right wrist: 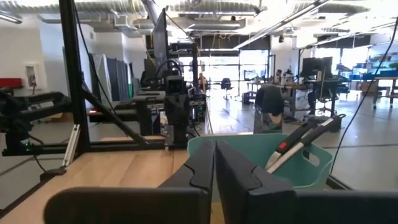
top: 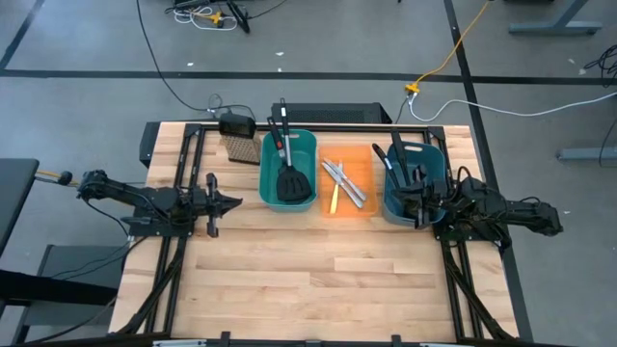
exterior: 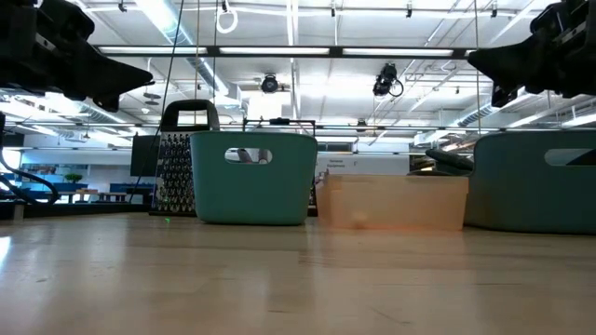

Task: Pick & Place Kitchen Items
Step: Return to Home Position

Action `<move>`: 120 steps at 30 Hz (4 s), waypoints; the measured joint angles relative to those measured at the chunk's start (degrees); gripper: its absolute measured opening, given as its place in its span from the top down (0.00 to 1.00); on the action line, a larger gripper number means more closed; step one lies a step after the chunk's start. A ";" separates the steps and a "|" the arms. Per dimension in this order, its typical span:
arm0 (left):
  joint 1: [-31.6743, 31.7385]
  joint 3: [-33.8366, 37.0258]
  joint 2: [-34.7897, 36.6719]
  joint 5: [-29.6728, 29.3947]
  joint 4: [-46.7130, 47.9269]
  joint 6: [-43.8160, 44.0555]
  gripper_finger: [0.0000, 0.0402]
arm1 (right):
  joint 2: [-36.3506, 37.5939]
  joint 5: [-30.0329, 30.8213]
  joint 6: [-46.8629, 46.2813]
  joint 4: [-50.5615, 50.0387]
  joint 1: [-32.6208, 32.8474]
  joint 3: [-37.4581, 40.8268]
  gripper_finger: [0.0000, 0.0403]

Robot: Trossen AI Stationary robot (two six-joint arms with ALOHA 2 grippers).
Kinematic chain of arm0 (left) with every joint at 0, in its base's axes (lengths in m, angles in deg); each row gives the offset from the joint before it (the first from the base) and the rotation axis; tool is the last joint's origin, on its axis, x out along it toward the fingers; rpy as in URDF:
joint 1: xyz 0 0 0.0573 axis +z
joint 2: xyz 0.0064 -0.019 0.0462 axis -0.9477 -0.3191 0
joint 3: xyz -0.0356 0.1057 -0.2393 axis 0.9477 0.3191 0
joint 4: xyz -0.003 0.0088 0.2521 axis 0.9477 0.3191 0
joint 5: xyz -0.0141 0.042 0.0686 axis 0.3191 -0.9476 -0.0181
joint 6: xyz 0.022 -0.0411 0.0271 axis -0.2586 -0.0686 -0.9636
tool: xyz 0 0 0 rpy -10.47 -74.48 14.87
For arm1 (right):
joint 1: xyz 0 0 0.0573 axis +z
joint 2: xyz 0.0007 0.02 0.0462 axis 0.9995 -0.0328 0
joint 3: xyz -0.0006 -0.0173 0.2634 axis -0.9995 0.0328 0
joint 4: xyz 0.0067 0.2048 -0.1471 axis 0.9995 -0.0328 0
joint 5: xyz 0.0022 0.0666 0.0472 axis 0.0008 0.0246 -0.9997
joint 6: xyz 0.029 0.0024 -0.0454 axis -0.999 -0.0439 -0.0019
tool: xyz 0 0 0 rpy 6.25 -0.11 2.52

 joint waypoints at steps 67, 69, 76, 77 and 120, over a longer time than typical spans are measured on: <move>-0.02 0.02 0.00 0.43 -1.36 -0.01 0.95 | 0.02 0.00 -0.28 0.84 0.02 0.00 0.92; -0.01 0.02 0.00 0.43 -1.36 -0.02 0.95 | 0.02 0.00 -0.28 0.84 0.02 0.00 0.92; 0.00 0.02 0.00 0.43 -1.35 -0.03 0.95 | 0.02 0.00 -0.28 0.84 0.02 0.00 0.92; -0.02 0.02 0.00 0.44 -1.36 -0.02 0.95 | 0.02 0.00 -0.28 0.84 0.02 0.00 0.92; -0.02 0.02 0.00 0.43 -1.33 -0.02 0.95 | 0.02 -0.01 -0.28 0.84 0.02 0.00 0.92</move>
